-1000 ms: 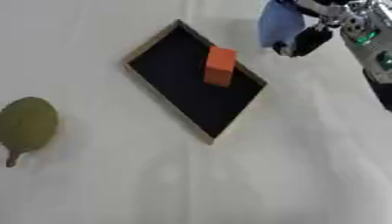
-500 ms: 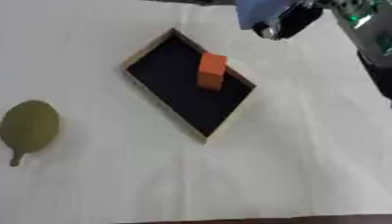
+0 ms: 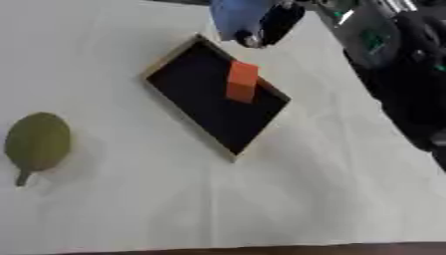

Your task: Pick up objects on the table and place them in the box.

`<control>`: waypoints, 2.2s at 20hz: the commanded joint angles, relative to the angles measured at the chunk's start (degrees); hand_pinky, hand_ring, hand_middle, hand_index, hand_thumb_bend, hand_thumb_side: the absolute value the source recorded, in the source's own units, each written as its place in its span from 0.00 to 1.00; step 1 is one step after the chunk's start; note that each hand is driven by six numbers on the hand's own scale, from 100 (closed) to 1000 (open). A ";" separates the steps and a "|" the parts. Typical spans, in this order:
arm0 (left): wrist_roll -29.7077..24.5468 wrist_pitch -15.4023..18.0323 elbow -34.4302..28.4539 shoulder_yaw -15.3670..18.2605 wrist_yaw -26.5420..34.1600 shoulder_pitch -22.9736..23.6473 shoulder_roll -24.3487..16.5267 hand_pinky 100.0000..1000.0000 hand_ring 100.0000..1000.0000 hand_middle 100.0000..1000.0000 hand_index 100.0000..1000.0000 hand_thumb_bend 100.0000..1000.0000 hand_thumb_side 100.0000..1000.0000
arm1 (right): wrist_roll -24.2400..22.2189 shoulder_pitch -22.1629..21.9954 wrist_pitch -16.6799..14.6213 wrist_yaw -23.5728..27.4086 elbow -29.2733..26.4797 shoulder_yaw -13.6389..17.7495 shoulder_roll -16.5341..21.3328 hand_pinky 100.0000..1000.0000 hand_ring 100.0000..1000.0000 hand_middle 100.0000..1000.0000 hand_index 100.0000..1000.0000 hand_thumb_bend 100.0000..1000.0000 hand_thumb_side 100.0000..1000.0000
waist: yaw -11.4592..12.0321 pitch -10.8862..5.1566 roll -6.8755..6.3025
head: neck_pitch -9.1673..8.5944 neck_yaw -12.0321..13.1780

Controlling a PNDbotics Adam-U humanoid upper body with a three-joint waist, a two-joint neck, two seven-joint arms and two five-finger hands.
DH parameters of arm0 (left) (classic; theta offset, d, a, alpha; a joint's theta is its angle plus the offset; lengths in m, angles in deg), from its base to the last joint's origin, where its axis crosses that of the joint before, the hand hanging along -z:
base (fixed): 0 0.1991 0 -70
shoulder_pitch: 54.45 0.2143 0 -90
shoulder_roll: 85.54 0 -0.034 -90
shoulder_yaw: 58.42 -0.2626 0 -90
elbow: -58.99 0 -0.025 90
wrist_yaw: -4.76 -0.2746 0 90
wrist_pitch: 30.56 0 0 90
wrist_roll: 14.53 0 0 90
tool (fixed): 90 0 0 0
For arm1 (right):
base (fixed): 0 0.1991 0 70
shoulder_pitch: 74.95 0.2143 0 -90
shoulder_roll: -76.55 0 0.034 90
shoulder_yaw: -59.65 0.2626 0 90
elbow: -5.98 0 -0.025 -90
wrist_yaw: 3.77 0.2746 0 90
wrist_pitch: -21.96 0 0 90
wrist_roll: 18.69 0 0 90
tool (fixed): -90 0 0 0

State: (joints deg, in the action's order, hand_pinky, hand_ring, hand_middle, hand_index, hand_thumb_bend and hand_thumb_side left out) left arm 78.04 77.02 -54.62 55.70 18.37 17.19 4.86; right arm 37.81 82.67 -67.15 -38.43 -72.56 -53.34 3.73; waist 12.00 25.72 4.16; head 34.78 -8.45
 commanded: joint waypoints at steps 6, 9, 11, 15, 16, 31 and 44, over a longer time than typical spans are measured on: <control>-0.37 -0.04 -0.98 0.23 0.40 -0.98 -0.63 0.93 0.78 0.61 0.80 0.00 0.55 | 0.99 1.92 -0.86 -2.16 3.28 0.17 -2.40 0.85 0.75 0.51 0.66 0.00 0.01 | 1.61 -0.10 0.66 | -0.31 -1.08; -0.53 -0.07 -0.98 0.38 0.53 -1.11 -0.48 0.93 0.78 0.61 0.79 0.00 0.55 | 2.35 1.83 -0.97 -3.98 5.07 0.58 -3.05 0.85 0.76 0.51 0.66 0.00 0.01 | 2.21 0.54 1.08 | -0.69 -1.22; -0.64 -0.10 -0.98 0.50 0.60 -1.18 -0.38 0.93 0.78 0.61 0.79 0.00 0.55 | 3.04 1.71 -1.21 -4.53 5.95 0.81 -3.39 0.85 0.76 0.51 0.66 0.00 0.01 | 2.54 1.01 1.34 | -0.96 -1.20; -0.82 -0.13 -0.98 0.67 0.70 -1.26 -0.28 0.93 0.78 0.61 0.79 0.00 0.55 | 3.11 1.48 -2.26 -5.21 6.10 0.41 -3.56 0.85 0.77 0.53 0.68 0.05 0.02 | 2.83 1.64 1.61 | -1.14 -1.08; -0.87 -0.11 -0.98 0.70 0.70 -1.28 -0.28 0.93 0.78 0.61 0.79 0.00 0.55 | 2.86 1.42 -2.52 -5.35 6.02 0.29 -3.58 0.85 0.79 0.57 0.71 0.09 0.03 | 2.84 1.75 1.63 | -1.12 -1.04; -0.96 -0.54 -0.98 0.56 0.85 -1.42 -0.13 0.93 0.78 0.61 0.80 0.00 0.55 | -5.02 1.53 -8.72 -8.95 4.15 0.65 -3.62 0.94 0.94 0.82 0.93 0.36 0.33 | 2.19 1.25 1.31 | -0.80 -0.76; -0.40 -0.60 -0.98 0.25 0.54 -1.12 -0.18 0.92 0.78 0.61 0.79 0.00 0.55 | -4.58 -0.87 -4.92 -4.51 -3.94 2.93 -0.44 0.92 0.91 0.78 0.90 0.01 0.10 | 1.26 -0.49 0.40 | -0.43 0.02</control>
State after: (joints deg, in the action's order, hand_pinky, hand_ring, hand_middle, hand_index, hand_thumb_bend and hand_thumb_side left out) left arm 77.39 76.35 -54.62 55.73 19.12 16.35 5.65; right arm 32.90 80.94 -72.88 -44.38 -74.04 -51.66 1.00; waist 13.20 27.12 5.06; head 34.27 -8.66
